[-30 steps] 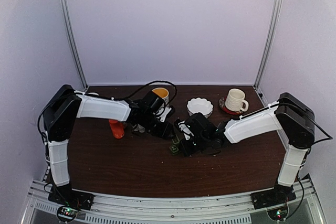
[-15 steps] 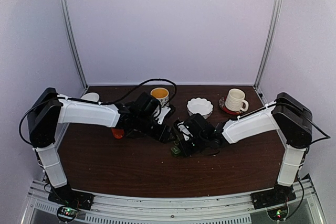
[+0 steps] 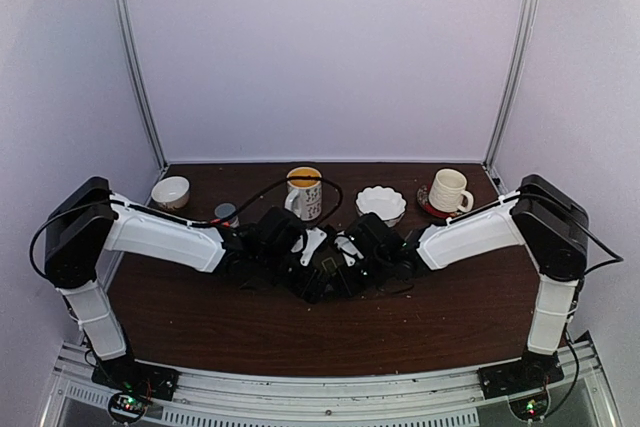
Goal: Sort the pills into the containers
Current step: Open the lid of the pill container in the compartment.
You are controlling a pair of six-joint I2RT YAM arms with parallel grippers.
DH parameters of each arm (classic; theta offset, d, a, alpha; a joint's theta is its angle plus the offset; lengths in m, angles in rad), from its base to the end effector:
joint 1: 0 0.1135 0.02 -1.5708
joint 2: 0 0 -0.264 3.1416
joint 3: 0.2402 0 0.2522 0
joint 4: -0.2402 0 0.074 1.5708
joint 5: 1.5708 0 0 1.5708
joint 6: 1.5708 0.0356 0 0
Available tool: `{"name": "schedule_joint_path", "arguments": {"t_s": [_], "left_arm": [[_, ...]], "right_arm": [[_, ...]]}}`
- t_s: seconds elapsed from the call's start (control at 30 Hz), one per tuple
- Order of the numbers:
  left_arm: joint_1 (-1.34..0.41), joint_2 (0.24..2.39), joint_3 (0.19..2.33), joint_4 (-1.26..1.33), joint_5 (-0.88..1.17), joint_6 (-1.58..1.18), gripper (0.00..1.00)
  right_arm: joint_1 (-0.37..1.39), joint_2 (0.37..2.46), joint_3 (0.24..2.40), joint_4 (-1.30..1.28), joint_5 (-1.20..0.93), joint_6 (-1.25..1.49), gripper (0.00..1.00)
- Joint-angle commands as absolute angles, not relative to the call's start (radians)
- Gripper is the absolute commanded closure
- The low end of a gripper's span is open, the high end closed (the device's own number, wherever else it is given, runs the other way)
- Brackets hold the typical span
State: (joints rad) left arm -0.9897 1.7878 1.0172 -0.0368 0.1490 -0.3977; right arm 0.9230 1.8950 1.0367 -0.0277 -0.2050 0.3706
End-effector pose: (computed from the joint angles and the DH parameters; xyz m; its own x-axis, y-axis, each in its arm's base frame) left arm 0.1986 -0.3121 0.1648 -0.7076 0.3798 -0.5959 0.6604 0.6553 -0.3667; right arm 0.2226 0.3062 0.1333 -0.7466 -0.3989 -0.5325 -0.6309 0.6787 0.3760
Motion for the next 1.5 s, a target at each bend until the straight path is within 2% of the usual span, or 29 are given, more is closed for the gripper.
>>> {"name": "schedule_joint_path", "arguments": {"t_s": [0.0, 0.13, 0.27, 0.53, 0.93, 1.17, 1.47], "left_arm": [[-1.004, 1.754, 0.951, 0.146, 0.096, -0.352, 0.18], [-1.004, 1.717, 0.844, 0.318, 0.071, -0.359, 0.16], [-1.006, 1.727, 0.809, 0.366, 0.065, -0.334, 0.15], [-1.019, 1.760, 0.859, 0.292, 0.035, -0.285, 0.16], [-1.020, 1.813, 0.899, 0.229, 0.015, -0.238, 0.26], [-1.019, 1.828, 0.903, 0.225, 0.015, -0.228, 0.24], [-1.020, 1.865, 0.917, 0.238, -0.037, -0.229, 0.29]], "right_arm": [[0.916, 1.914, 1.083, -0.076, -0.218, 0.368, 1.00], [0.910, 1.912, 1.101, -0.102, -0.222, 0.373, 1.00], [0.907, 1.924, 1.134, -0.141, -0.227, 0.366, 1.00], [0.907, 1.944, 1.169, -0.179, -0.234, 0.359, 1.00], [0.907, 1.976, 1.205, -0.226, -0.231, 0.357, 1.00], [0.907, 1.982, 1.214, -0.231, -0.238, 0.357, 1.00], [0.907, 1.988, 1.220, -0.244, -0.244, 0.350, 1.00]]}}
